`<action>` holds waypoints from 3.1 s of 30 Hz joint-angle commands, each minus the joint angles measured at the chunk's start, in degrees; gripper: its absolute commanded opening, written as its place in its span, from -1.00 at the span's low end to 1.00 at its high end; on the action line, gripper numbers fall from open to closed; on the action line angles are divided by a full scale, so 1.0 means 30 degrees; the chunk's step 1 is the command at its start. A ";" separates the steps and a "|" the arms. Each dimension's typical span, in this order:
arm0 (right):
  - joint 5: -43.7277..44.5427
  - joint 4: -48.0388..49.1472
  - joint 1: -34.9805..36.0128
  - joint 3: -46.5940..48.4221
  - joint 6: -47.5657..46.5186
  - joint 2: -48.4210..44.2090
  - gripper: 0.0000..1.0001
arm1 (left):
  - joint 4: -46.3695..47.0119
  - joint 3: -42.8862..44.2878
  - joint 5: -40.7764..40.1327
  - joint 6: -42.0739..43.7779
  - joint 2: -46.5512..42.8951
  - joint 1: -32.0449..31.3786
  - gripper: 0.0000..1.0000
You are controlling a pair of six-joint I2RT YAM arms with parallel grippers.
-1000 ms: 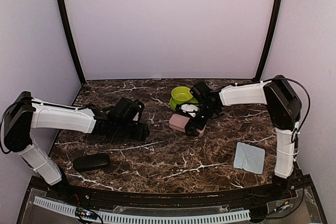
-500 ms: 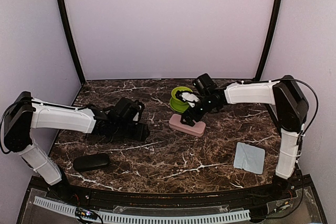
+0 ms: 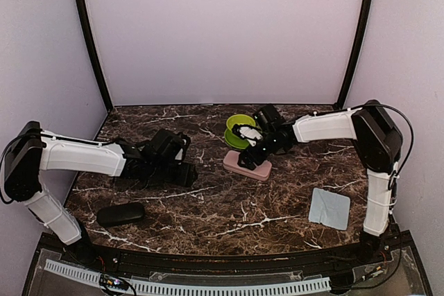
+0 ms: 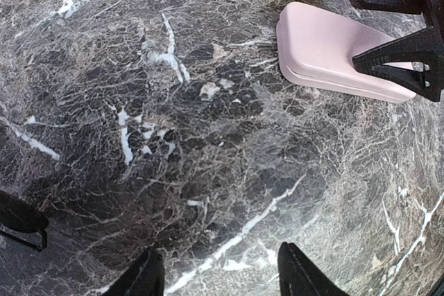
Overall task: Organize the sunglasses
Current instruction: Move the case with the sunglasses to the center of the board, then move the sunglasses case to the corner of the board.
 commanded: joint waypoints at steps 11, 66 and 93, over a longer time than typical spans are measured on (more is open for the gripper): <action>-0.1062 0.0937 -0.0125 -0.0909 0.1272 -0.2637 1.00 | -0.1074 -0.0441 -0.0441 0.0823 -0.2307 0.1624 0.19; -0.2602 0.3289 -0.0473 -0.9288 0.7903 -1.0200 1.00 | -1.5205 -0.3953 -0.1083 -0.7873 -0.9728 0.3068 0.57; -0.4949 0.3960 -0.0458 -0.9483 0.6555 -1.0387 1.00 | -1.1786 -0.7955 0.0217 -0.9936 -1.2683 1.0149 0.78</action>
